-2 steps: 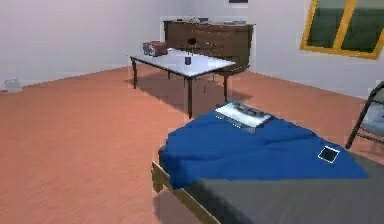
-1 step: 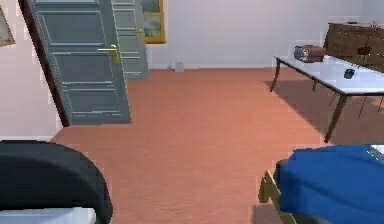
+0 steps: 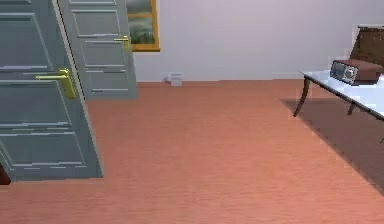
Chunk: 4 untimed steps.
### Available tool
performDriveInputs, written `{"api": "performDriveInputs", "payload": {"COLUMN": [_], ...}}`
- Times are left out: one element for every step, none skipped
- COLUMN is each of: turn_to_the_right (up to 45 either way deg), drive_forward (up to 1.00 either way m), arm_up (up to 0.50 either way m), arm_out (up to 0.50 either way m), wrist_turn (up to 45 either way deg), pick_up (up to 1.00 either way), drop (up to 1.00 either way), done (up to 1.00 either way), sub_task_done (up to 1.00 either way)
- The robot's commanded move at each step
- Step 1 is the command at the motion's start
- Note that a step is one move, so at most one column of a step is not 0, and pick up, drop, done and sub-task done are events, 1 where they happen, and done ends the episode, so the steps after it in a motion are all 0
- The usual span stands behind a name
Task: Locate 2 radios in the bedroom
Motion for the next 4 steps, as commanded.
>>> {"api": "performDriveInputs", "payload": {"turn_to_the_right": [-6.0,0.0,45.0,3.0], "drive_forward": [0.0,0.35,0.0,0.0], "arm_up": [0.0,0.0,0.0,0.0], "arm_out": [0.0,0.0,0.0,0.0], "wrist_turn": [0.0,0.0,0.0,0.0], "pick_up": [0.0,0.0,0.0,0.0], "drop": [0.0,0.0,0.0,0.0], "done": [0.0,0.0,0.0,0.0], "sub_task_done": [0.0,0.0,0.0,0.0]}}
